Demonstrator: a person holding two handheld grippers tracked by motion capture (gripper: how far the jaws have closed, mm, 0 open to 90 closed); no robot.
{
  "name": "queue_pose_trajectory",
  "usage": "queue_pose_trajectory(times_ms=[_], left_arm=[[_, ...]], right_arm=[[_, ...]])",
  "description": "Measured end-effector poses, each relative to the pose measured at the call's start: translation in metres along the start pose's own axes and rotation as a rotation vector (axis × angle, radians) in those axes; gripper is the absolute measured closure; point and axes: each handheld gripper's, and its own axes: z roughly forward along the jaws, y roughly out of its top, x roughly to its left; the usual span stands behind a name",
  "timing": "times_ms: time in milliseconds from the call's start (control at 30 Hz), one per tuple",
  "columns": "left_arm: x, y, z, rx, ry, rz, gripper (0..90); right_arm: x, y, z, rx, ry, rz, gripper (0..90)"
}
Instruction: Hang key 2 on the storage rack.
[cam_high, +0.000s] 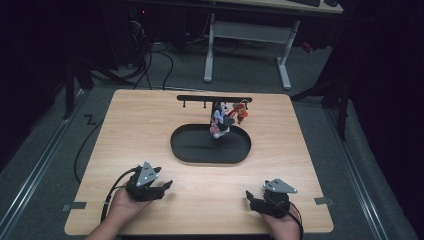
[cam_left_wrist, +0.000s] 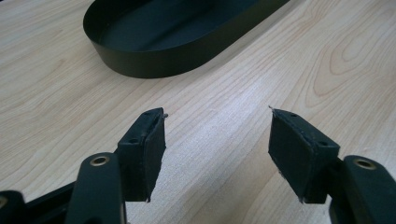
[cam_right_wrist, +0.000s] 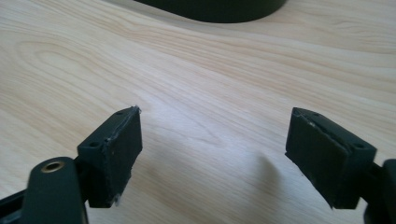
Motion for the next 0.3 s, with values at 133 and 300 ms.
queue_pose_trajectory(times_ms=[133, 300], left_arm=[[-0.0025, -0.0011, 0.0032, 0.005, -0.007, -0.026, 35.8], [-0.0063, -0.0009, -0.0005, 0.0, 0.005, -0.007, 35.5]], right_arm=[[0.0014, 0.0042, 0.001, -0.021, 0.014, -0.018, 16.7], [0.0024, 0.005, 0.0025, -0.025, 0.016, -0.035, 17.0]])
